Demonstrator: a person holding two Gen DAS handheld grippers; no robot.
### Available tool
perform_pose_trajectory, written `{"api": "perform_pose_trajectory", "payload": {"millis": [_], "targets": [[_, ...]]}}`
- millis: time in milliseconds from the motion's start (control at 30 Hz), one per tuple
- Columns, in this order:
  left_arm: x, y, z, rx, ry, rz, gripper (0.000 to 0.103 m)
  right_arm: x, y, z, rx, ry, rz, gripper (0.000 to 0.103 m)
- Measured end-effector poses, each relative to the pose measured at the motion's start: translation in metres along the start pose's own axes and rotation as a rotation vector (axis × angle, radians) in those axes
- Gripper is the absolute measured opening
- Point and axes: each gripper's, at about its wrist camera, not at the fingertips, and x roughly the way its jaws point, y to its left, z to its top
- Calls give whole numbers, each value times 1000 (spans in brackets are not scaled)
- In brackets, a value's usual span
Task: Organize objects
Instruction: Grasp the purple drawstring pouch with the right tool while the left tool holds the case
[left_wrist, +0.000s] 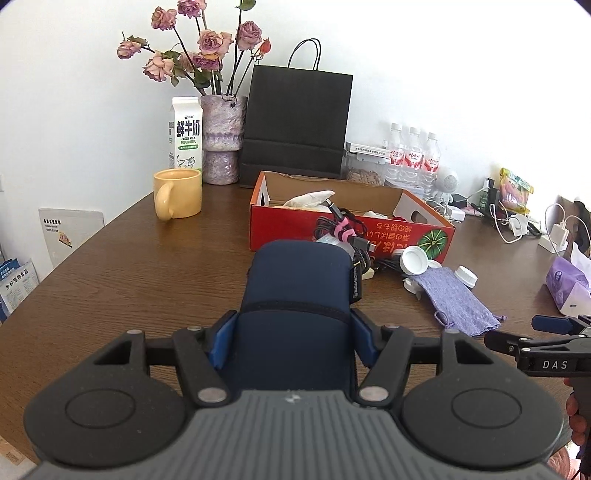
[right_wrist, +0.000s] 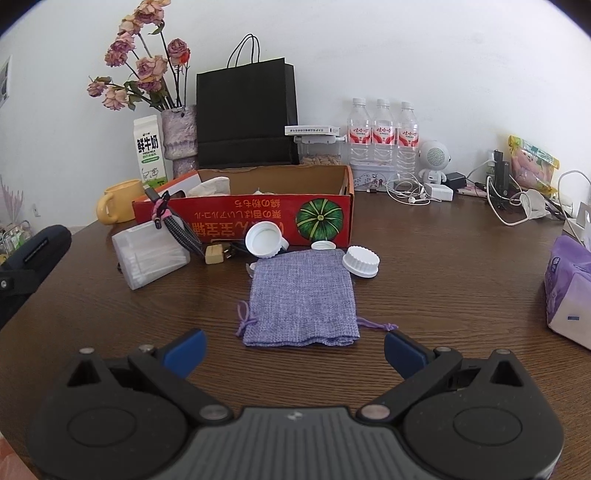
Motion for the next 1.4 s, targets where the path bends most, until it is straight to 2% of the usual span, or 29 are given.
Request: {"api": "perform_pose_trajectory", "payload": {"millis": [233, 400, 533, 667, 800, 833, 900, 967, 1000, 1067, 1133, 1400], "targets": [[5, 3, -4, -15, 18, -6, 64, 12, 1, 13, -47, 15, -4, 103], [-1, 5, -4, -20, 9, 2, 64, 65, -2, 38, -88, 98, -43, 103], [-4, 12, -4, -29, 11, 25, 64, 103, -9, 51, -47, 180, 10, 103], [-4, 19, -3, -43, 15, 44, 64, 123, -9, 51, -39, 225, 11, 103], [-4, 22, -2, -51, 15, 50, 64, 124, -10, 46, -24, 193, -4, 103], [-4, 21, -2, -52, 16, 49, 64, 122, -11, 45, -27, 178, -6, 100], [-4, 21, -3, -53, 17, 43, 64, 117, -10, 44, -31, 153, 0, 87], [-4, 21, -3, -53, 17, 40, 64, 112, -11, 45, -30, 140, -1, 56], [-4, 21, -3, -54, 18, 38, 64, 110, -12, 45, -25, 137, 3, 48], [-6, 20, -3, -53, 16, 34, 64, 104, -15, 45, -8, 129, 22, 21], [-6, 19, -3, -51, 15, 32, 64, 94, -17, 43, -4, 106, 28, 16], [-6, 13, -3, -45, 9, 14, 64, 19, -7, 28, -38, -50, 23, 15]]}}
